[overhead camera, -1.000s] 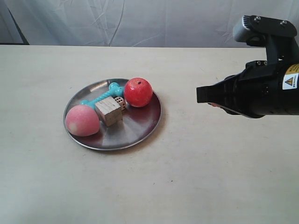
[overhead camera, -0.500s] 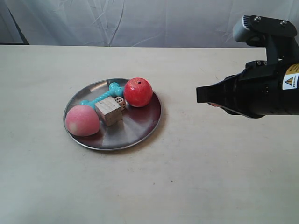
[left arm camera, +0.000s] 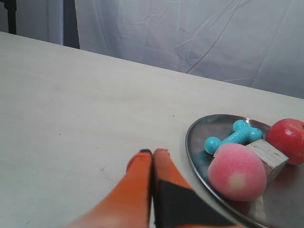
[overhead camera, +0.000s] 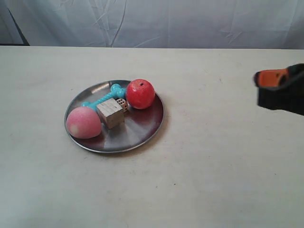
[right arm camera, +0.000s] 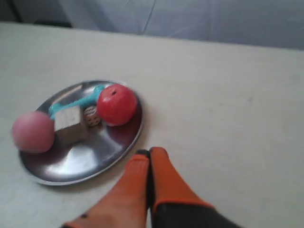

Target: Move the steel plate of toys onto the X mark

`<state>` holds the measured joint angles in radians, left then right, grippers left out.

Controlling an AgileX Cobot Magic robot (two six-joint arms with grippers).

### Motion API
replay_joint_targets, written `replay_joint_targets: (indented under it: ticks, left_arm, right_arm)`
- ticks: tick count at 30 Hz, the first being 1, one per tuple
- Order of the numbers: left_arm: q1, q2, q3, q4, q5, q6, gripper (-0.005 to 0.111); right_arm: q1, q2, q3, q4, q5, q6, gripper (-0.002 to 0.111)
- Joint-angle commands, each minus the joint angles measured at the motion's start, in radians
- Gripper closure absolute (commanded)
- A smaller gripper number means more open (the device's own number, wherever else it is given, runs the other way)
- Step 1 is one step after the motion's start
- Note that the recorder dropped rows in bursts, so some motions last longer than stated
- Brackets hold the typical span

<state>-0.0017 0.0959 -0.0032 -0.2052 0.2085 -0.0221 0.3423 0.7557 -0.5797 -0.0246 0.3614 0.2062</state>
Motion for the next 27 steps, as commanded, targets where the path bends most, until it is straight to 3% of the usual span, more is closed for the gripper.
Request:
replay_joint_targets:
  ticks: [1,6,19,27]
  left_arm:
    - [0.002,-0.008,0.003,0.001,-0.006,0.0,0.106]
    - [0.002,-0.008,0.003,0.001,-0.006,0.0,0.106]
    - [0.002,-0.008,0.003,0.005,-0.006,0.002,0.106]
    - [0.002,-0.008,0.003,0.005,-0.006,0.002,0.106]
  right_arm:
    - [-0.157,-0.218,0.174,-0.026,-0.161,-0.01,0.108]
    - [-0.269,-0.398,0.326,-0.026,-0.213,-0.01,0.108]
    - [-0.273,-0.474,0.571,-0.053,-0.23,-0.012,0.108]
    - [-0.273,-0.48,0.58,-0.06,-0.219,-0.046,0.108]
